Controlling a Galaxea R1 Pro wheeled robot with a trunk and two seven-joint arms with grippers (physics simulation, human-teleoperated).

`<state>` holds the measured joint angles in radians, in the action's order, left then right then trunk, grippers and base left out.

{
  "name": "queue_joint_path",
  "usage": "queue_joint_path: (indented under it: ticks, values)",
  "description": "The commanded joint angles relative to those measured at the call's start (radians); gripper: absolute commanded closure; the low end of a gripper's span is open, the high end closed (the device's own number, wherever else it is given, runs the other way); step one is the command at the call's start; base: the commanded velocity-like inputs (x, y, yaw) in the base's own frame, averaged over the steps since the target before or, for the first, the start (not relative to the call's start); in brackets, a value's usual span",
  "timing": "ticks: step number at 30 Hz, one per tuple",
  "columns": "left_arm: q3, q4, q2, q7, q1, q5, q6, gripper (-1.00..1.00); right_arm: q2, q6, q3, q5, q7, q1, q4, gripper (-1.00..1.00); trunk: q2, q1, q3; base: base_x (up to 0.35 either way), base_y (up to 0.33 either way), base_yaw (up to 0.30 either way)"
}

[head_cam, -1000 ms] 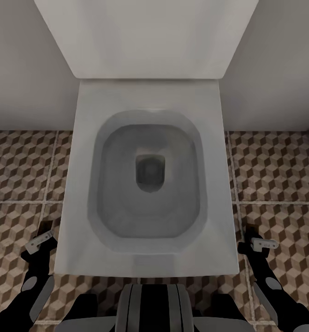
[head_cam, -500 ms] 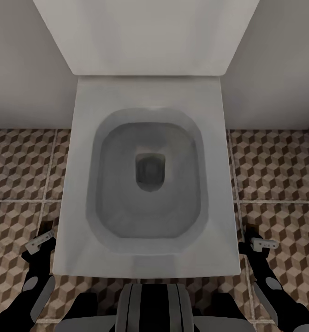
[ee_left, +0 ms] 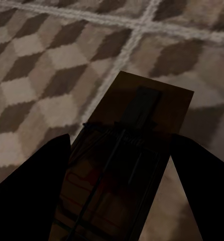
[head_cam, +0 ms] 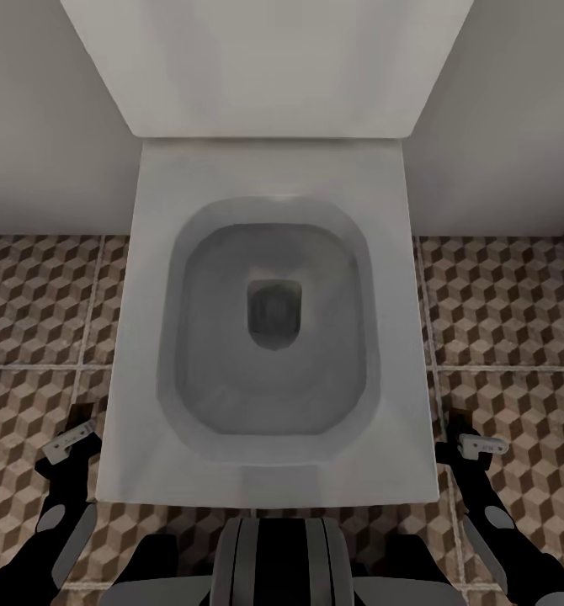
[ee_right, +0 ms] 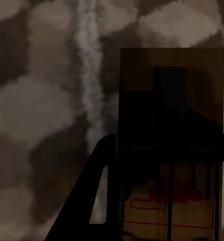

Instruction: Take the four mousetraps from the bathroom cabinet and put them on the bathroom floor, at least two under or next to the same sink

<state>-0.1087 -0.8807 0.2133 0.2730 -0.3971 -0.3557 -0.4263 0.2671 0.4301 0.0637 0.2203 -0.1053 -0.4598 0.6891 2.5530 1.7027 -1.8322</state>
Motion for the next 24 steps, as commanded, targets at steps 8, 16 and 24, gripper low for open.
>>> queue_joint_path:
  ticks: [8, 16, 24]
  values:
    - [0.001, 0.0, 0.002, 0.003, 0.0, -0.004, -0.003, 1.0, 0.001, 0.004, 0.007, 0.008, -0.007, -0.001, 0.0, 1.0, 0.001, 0.002, 0.0, 0.0, 0.0, 0.0]
    - [-0.002, 0.0, 0.003, 0.007, 0.0, -0.005, -0.006, 1.0, 0.001, 0.002, 0.011, -0.03, -0.004, 0.0, -0.003, 1.0, 0.001, 0.002, 0.0, 0.0, 0.0, 0.0]
    - [-0.002, -0.001, 0.002, 0.01, 0.0, -0.005, -0.009, 1.0, 0.001, -0.005, 0.013, -0.077, -0.002, -0.001, -0.019, 1.0, 0.001, 0.002, 0.0, 0.0, 0.0, 0.0]
